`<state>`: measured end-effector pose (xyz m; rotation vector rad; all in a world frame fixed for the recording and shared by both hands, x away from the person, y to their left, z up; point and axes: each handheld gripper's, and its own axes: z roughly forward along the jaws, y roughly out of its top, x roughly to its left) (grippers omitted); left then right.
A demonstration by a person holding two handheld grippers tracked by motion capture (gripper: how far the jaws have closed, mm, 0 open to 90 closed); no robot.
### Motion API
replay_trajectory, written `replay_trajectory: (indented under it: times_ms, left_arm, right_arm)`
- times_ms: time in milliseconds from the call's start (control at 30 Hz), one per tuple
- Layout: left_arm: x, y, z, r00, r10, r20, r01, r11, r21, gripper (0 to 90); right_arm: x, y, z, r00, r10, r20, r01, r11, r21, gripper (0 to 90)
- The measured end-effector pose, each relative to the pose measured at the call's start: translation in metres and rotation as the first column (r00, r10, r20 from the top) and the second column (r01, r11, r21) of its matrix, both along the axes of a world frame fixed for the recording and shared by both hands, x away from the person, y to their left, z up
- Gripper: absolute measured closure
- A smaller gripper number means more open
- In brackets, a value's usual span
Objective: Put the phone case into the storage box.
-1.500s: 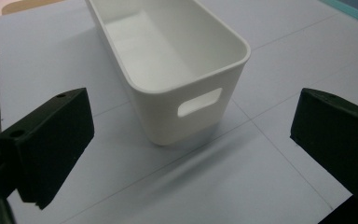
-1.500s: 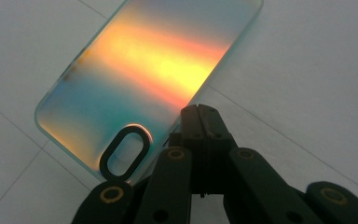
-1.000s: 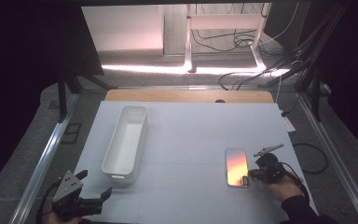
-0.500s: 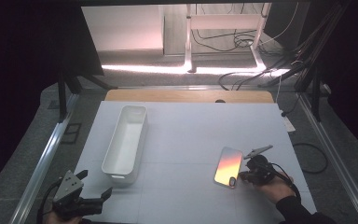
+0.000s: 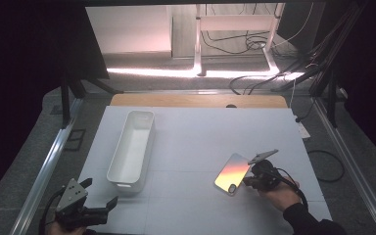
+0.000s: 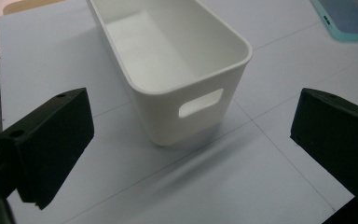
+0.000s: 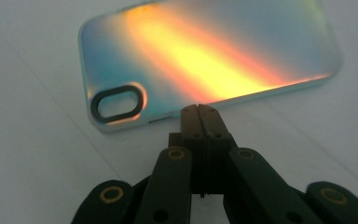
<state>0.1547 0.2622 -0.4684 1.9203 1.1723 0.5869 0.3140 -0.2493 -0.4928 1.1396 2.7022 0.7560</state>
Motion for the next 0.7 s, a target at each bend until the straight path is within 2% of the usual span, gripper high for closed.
replay_trajectory:
  times_ms: [133, 367, 700]
  left_arm:
    - [0.001, 0.001, 0.000, 0.9999, 0.009, -0.005, -0.009, 0.9999, -0.009, 0.0]
    - [0.001, 0.001, 0.000, 0.9999, 0.008, -0.007, -0.008, 0.9999, -0.011, 0.1]
    - [0.001, 0.001, 0.000, 1.0000, 0.005, -0.007, -0.005, 1.0000, -0.007, 0.1]
  right_arm:
    - [0.008, -0.005, 0.006, 0.9992, -0.028, 0.028, 0.027, 0.9987, 0.043, 89.6]
    - [0.024, 0.004, 0.011, 0.9953, -0.035, 0.090, 0.031, 0.9985, 0.046, 89.6]
    - [0.047, 0.013, 0.011, 0.9920, -0.055, 0.114, 0.049, 0.9968, 0.063, 89.6]
